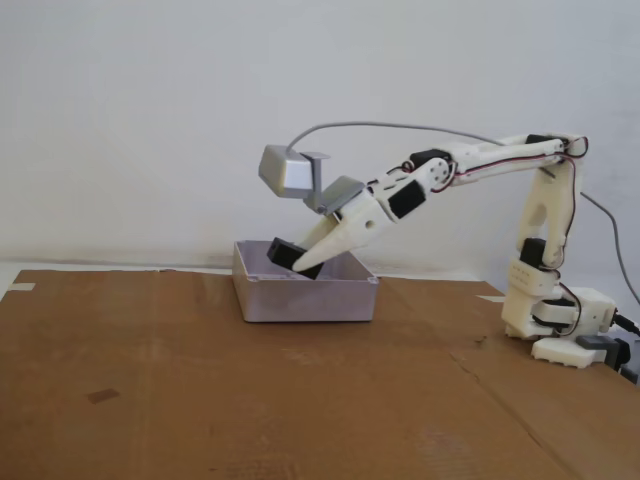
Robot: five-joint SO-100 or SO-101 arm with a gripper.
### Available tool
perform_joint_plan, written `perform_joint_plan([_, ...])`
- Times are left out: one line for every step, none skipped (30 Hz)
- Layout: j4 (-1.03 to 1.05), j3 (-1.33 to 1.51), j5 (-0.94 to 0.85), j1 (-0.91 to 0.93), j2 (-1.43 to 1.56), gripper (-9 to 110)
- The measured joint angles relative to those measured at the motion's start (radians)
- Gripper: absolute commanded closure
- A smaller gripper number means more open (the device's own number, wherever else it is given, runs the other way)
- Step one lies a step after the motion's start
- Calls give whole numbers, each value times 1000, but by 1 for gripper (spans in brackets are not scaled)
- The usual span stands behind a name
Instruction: Grasp a block and put it in the box.
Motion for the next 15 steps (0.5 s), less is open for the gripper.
perform_joint_plan([0,0,0,18,0,91])
perform_joint_plan([0,0,0,38,2,91])
perform_joint_plan([0,2,0,60,6,91])
perform_joint_plan([0,2,0,81,9,91])
perform_joint_plan([0,2,0,103,15,91])
perform_joint_plan([0,2,0,124,21,91])
perform_joint_plan([0,2,0,146,25,91])
perform_joint_plan([0,2,0,169,26,91])
perform_joint_plan([0,2,0,190,29,91])
perform_joint_plan([0,2,0,212,29,91])
perform_joint_plan([0,2,0,233,29,91])
perform_joint_plan([0,2,0,256,31,91])
perform_joint_plan([0,2,0,276,31,91])
perform_joint_plan([0,2,0,298,31,91])
perform_joint_plan([0,2,0,318,31,91])
